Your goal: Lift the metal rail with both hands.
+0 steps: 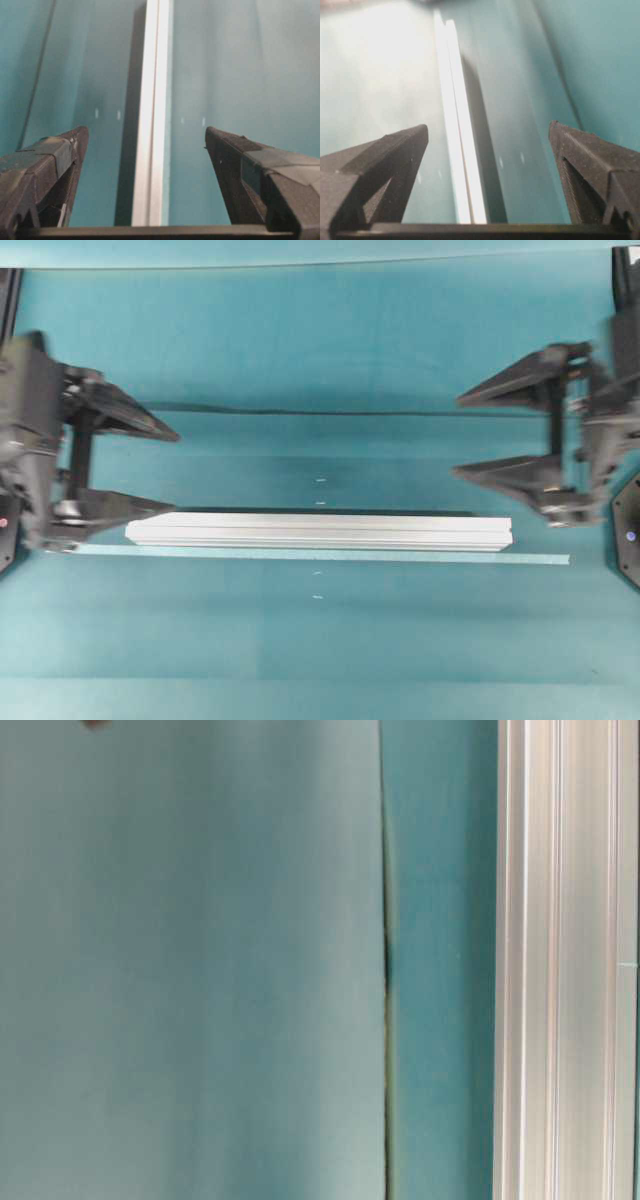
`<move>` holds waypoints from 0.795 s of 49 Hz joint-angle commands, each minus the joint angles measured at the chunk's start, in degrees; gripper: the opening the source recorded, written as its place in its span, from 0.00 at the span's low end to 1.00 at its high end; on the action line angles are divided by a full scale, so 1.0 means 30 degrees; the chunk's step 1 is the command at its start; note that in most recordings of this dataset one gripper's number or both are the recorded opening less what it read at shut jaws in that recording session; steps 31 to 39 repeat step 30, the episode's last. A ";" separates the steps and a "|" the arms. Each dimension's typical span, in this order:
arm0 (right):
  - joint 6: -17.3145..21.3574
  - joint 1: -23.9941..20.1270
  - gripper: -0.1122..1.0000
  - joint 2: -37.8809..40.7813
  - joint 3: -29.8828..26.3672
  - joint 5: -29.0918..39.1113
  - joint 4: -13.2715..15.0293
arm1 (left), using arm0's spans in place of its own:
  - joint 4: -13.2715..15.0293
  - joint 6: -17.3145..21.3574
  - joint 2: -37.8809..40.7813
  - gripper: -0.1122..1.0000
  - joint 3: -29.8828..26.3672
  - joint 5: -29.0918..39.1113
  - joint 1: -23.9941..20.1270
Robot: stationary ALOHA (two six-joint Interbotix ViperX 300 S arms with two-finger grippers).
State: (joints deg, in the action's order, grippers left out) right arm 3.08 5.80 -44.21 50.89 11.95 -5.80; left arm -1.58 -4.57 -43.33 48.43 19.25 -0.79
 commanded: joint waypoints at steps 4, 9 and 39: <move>0.0000 0.0000 0.99 -0.1143 0.0146 -0.0146 0.0029 | -0.0029 -0.0117 -0.1201 0.93 0.0000 -0.0176 -0.0029; 0.0088 0.0029 0.99 -0.1816 0.0410 0.0029 0.0029 | -0.0029 -0.0146 -0.1992 0.93 0.0088 -0.0176 -0.0029; 0.0117 0.0000 0.99 -0.3809 0.0791 0.0820 -0.0088 | -0.0029 -0.0264 -0.4219 0.93 0.0117 -0.0059 0.0000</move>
